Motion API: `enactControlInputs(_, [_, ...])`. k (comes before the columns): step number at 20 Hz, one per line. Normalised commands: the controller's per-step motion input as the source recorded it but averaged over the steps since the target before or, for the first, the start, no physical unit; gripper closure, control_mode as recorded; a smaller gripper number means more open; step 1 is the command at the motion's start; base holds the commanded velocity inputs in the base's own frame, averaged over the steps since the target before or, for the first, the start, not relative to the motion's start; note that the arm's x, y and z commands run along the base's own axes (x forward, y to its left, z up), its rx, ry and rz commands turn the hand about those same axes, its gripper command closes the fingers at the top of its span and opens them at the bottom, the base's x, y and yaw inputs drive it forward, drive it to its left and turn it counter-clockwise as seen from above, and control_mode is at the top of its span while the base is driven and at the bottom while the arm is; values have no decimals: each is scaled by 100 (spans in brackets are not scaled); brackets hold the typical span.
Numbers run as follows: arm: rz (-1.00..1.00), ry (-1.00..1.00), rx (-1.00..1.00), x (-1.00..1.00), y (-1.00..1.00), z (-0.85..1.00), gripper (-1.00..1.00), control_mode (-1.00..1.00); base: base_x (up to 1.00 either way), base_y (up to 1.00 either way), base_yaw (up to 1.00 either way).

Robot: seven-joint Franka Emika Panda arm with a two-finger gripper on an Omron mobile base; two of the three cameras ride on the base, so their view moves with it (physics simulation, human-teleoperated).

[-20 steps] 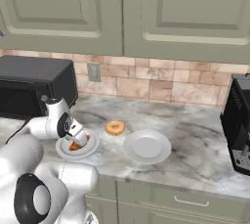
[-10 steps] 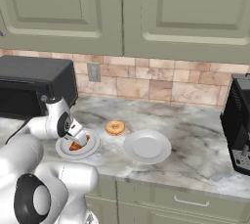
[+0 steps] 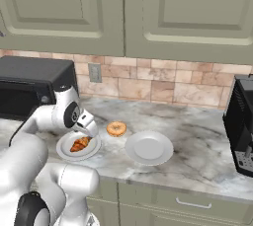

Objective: Place the pastries on the plates.

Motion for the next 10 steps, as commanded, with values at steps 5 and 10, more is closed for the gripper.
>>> enactControlInputs(5, [25, -16, 0, 8, -88, -4, -100, -100, 0, 0, 0])
enactControlInputs(10, [29, 0, 0, 13, -22, -2, -100, -100, 0, 0, 0])
